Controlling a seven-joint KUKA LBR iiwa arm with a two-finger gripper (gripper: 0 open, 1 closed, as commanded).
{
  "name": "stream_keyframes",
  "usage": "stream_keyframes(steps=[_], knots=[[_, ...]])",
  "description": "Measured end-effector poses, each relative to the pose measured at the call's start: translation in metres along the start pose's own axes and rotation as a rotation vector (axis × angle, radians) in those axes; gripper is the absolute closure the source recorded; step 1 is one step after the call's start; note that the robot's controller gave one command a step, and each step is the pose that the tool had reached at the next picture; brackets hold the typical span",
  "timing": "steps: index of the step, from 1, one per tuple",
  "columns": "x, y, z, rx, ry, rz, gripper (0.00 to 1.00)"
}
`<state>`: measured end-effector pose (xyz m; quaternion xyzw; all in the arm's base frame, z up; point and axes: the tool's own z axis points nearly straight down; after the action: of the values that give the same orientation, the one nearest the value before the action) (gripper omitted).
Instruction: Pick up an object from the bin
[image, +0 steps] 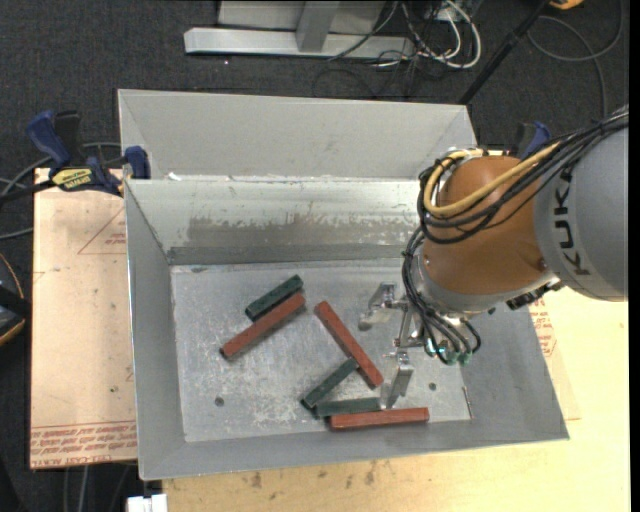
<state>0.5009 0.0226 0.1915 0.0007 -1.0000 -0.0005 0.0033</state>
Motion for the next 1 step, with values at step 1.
stream_keyframes(steps=[1], knots=[[-0.0016, -0.0001, -0.0030, 0.000, -0.007, 0.001, 0.00]])
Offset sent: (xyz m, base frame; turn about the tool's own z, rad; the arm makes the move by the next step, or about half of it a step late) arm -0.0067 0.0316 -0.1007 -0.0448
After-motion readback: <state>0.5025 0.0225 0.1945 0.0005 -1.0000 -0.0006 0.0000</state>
